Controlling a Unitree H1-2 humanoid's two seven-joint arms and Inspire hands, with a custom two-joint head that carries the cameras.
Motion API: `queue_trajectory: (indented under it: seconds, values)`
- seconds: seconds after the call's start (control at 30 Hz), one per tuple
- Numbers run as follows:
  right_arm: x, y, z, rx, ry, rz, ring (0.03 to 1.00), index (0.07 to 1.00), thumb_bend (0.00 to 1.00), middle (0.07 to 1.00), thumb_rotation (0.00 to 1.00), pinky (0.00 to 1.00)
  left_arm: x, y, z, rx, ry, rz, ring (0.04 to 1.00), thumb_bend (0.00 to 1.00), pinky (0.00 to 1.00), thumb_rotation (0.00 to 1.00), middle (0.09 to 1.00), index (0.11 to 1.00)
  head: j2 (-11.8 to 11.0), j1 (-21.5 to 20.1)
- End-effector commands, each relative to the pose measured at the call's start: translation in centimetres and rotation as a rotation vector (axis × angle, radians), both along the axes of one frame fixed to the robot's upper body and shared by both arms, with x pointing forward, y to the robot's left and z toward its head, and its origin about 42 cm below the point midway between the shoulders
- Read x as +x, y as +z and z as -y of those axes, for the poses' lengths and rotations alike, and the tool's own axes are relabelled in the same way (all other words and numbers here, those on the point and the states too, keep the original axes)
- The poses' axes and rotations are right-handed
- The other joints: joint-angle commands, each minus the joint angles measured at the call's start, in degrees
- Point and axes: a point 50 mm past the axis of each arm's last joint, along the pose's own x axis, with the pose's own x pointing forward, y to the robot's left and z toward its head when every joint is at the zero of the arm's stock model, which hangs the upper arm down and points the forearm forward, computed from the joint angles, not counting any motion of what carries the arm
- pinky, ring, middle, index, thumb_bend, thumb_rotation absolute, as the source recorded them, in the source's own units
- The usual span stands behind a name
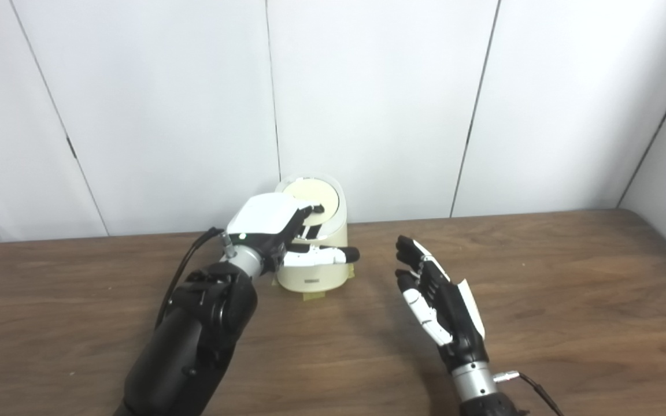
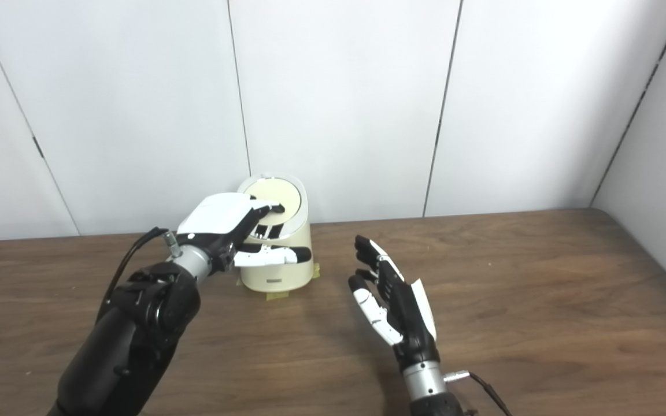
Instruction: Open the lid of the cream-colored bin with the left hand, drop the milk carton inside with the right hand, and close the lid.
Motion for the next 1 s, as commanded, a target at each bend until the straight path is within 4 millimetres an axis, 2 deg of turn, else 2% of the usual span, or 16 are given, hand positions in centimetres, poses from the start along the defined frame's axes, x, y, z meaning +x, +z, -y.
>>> queue_trajectory:
  seconds: [0.0, 0.13, 0.33, 0.4, 0.47, 0.5, 0.6, 0.67, 0.8, 0.9, 0.97]
  values:
    - [-0.3, -0.2, 1.0, -0.027, -0.009, 0.0, 0.87, 0.866, 0.22, 0.881, 0.71, 0.78, 0.2, -0.4, -0.8, -0.001, 0.031, -0.038, 0.97, 0.98, 1.0, 1.0, 0.891, 0.884, 0.2, -0.1]
    - [-0.3, -0.2, 0.9, -0.019, -0.004, 0.002, 0.87, 0.864, 0.21, 0.881, 0.67, 0.78, -0.1, -0.9, -0.8, 0.002, 0.028, -0.049, 0.967, 0.98, 1.0, 1.0, 0.888, 0.877, 0.3, -0.1]
    - [-0.5, -0.1, 0.9, -0.011, -0.007, -0.01, 0.876, 0.864, 0.22, 0.883, 0.68, 0.78, -0.4, -1.1, -0.9, -0.026, 0.027, -0.01, 0.978, 0.96, 1.0, 1.0, 0.91, 0.899, 0.4, -0.1]
    - [-0.5, 0.0, 0.9, -0.005, -0.007, -0.01, 0.88, 0.866, 0.22, 0.887, 0.66, 0.78, -0.6, -1.2, -1.0, -0.1, 0.024, 0.111, 0.996, 0.88, 1.0, 0.97, 0.967, 0.948, 0.6, -0.3]
    - [-0.6, 0.0, 1.0, -0.02, -0.014, -0.006, 0.877, 0.866, 0.22, 0.884, 0.65, 0.78, -0.8, -1.4, -1.1, -0.202, 0.01, 0.291, 1.0, 0.72, 1.0, 0.82, 0.994, 0.99, 0.7, -0.3]
    - [-0.6, 0.1, 1.0, -0.031, -0.021, -0.007, 0.873, 0.866, 0.22, 0.881, 0.67, 0.78, -0.9, -1.5, -1.2, -0.238, 0.006, 0.363, 1.0, 0.67, 1.0, 0.79, 0.997, 0.995, 0.8, -0.2]
    - [-0.7, 0.2, 1.2, -0.042, -0.032, -0.01, 0.863, 0.865, 0.21, 0.873, 0.7, 0.78, -0.9, -1.4, -1.4, -0.267, 0.006, 0.496, 1.0, 0.55, 1.0, 0.86, 1.0, 1.0, 0.8, -0.4]
    - [-0.7, 0.1, 1.2, -0.024, -0.031, -0.018, 0.866, 0.861, 0.21, 0.873, 0.69, 0.79, -0.7, -1.2, -1.7, -0.24, 0.036, 0.607, 1.0, 0.5, 1.0, 0.88, 1.0, 1.0, 0.8, -0.4]
    - [-0.7, 0.1, 1.2, -0.039, -0.04, -0.019, 0.864, 0.862, 0.23, 0.875, 0.7, 0.78, -0.5, -0.5, -2.9, -0.255, 0.093, 0.731, 1.0, 0.47, 1.0, 0.9, 1.0, 1.0, 0.9, -0.3]
    - [-0.7, 0.1, 1.3, -0.043, -0.045, -0.019, 0.85, 0.859, 0.22, 0.868, 0.7, 0.76, -0.8, 0.0, -4.5, -0.405, 0.089, 0.764, 1.0, 0.42, 1.0, 0.89, 1.0, 1.0, 0.9, -0.5]
    - [-0.7, 0.1, 1.2, -0.025, -0.037, -0.026, 0.858, 0.862, 0.23, 0.873, 0.7, 0.77, -1.4, -0.2, -6.0, -0.586, 0.065, 0.734, 1.0, 0.39, 1.0, 0.93, 1.0, 1.0, 1.1, -0.9]
